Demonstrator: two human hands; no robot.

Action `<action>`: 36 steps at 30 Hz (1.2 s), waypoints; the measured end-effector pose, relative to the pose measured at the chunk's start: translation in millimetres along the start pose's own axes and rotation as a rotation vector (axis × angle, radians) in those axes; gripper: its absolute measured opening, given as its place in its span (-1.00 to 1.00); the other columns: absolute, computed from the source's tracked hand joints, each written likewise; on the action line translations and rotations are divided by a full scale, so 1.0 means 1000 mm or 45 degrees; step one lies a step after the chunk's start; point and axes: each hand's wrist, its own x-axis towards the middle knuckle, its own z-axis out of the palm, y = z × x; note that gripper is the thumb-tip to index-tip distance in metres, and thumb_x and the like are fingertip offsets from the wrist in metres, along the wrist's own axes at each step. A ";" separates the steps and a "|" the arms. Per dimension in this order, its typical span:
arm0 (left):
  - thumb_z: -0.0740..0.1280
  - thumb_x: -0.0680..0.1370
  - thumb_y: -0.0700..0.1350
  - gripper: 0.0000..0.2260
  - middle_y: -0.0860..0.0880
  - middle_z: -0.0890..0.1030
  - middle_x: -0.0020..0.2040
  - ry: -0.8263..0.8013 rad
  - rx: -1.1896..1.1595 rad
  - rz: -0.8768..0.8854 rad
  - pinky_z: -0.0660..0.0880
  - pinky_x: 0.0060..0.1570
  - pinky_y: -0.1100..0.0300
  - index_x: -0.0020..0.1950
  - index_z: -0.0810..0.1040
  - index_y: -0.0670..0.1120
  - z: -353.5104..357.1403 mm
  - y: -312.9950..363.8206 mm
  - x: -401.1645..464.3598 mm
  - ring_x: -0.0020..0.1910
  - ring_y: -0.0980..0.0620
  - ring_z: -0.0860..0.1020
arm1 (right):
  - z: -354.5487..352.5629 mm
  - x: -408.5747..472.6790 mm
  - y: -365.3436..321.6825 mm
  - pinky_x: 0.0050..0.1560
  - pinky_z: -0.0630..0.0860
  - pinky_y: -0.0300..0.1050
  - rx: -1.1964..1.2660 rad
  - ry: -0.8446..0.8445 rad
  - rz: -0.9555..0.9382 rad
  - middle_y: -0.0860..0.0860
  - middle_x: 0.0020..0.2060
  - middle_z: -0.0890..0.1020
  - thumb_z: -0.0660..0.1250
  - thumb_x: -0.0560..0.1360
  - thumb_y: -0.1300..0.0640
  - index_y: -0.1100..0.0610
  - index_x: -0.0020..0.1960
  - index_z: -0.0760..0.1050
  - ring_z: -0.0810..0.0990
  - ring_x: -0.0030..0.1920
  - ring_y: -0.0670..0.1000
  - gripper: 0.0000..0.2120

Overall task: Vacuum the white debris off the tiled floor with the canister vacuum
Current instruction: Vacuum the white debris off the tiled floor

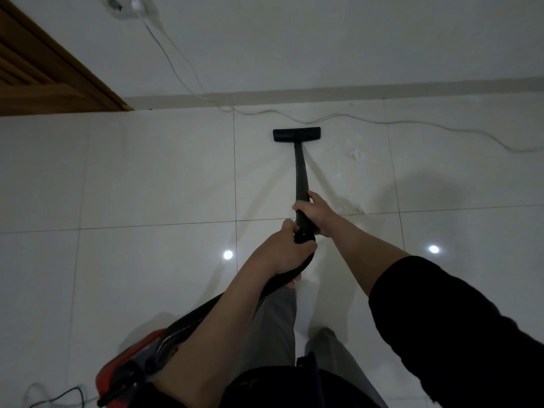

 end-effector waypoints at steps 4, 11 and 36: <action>0.23 0.59 0.00 -0.73 -0.13 0.61 -0.31 0.008 0.014 -0.016 0.52 -0.42 0.18 0.23 0.24 0.02 0.028 -0.011 -0.021 -0.53 -0.04 0.55 | -0.005 -0.019 0.029 -0.25 0.52 -0.08 -0.019 -0.032 0.002 0.08 0.16 0.53 0.33 0.53 0.16 -0.01 0.59 0.07 0.59 -0.10 0.05 -0.28; 0.24 0.58 -0.02 -0.72 -0.15 0.63 -0.16 0.051 0.039 -0.013 0.50 -0.49 0.20 0.23 0.25 -0.01 0.110 -0.041 -0.059 -0.57 0.02 0.55 | -0.023 -0.060 0.111 -0.22 0.54 -0.07 -0.057 -0.076 0.002 0.10 0.19 0.54 0.35 0.50 0.13 0.01 0.55 0.18 0.59 0.01 0.08 -0.33; 0.25 0.58 0.03 -0.72 -0.03 0.56 -0.17 0.116 0.105 0.040 0.51 -0.24 0.13 0.21 0.26 -0.03 0.308 -0.215 -0.207 -0.31 0.05 0.55 | -0.005 -0.209 0.368 -0.08 0.61 0.05 -0.069 -0.103 0.032 0.16 0.11 0.57 0.36 0.49 0.15 0.07 0.55 0.17 0.62 -0.11 0.13 -0.31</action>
